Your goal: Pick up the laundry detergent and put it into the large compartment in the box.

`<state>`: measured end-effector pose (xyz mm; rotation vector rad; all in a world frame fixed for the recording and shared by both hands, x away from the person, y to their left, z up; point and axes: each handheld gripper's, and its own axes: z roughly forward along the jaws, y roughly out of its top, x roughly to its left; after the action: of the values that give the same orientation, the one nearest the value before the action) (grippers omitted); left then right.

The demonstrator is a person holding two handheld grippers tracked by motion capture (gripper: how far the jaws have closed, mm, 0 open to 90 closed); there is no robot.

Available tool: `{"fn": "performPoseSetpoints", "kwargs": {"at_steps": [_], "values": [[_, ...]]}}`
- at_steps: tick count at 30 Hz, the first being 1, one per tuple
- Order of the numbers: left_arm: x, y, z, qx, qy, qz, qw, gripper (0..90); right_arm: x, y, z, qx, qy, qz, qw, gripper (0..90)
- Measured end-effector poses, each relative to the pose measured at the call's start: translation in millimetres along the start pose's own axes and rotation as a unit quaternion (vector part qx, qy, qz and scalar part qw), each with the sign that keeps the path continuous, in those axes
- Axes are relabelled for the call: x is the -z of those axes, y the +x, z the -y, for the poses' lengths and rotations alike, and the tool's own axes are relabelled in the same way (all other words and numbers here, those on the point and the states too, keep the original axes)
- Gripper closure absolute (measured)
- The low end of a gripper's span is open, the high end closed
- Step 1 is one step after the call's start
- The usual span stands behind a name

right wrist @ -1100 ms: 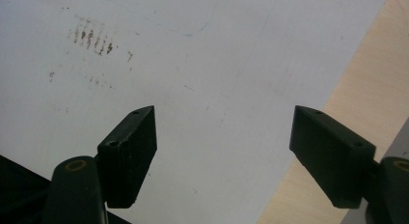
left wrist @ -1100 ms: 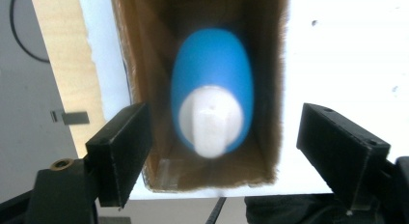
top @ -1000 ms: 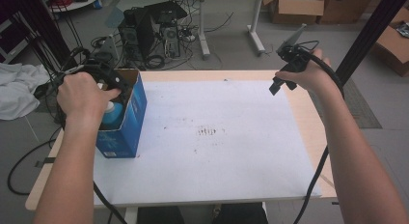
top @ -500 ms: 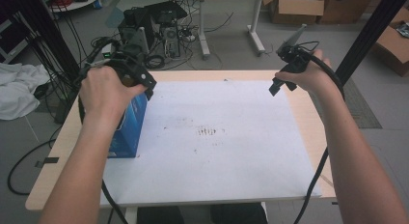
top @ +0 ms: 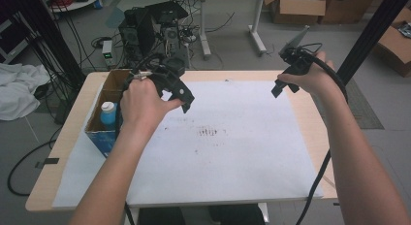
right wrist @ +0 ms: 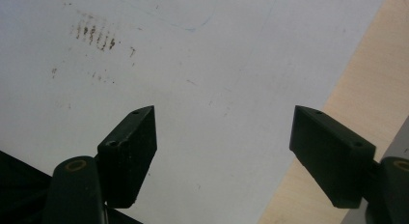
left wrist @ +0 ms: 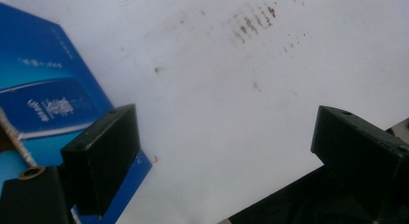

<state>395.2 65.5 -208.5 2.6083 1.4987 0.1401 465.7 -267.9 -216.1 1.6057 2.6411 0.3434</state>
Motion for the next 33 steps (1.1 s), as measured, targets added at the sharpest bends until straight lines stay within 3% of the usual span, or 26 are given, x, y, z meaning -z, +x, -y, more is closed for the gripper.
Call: {"fn": "performPoseSetpoints", "kwargs": {"at_steps": [4, 12, 20, 33], "values": [[-6.9, -7.7, -1.5, -0.012, -0.001, 0.01, 0.9999, 6.9, 0.3, 0.6, -0.8, 0.0, 0.001, 0.0, 1.0, 25.2], [-19.6, -31.2, -6.0, -0.04, -0.004, 0.007, 0.9992, 5.4, -1.7, 0.9, -2.3, 0.002, 0.004, 0.0, 1.0, 25.2], [-24.9, -37.3, -7.5, -0.044, -0.007, 0.008, 0.999, 5.1, -1.7, -2.2, 0.1, -0.002, 0.004, 0.001, 1.0, 25.2], [-25.2, -36.1, -7.1, -0.043, -0.006, 0.005, 0.999, 4.3, -3.7, -0.9, 0.0, 0.001, 0.005, -0.001, 1.0, 25.2]]}}
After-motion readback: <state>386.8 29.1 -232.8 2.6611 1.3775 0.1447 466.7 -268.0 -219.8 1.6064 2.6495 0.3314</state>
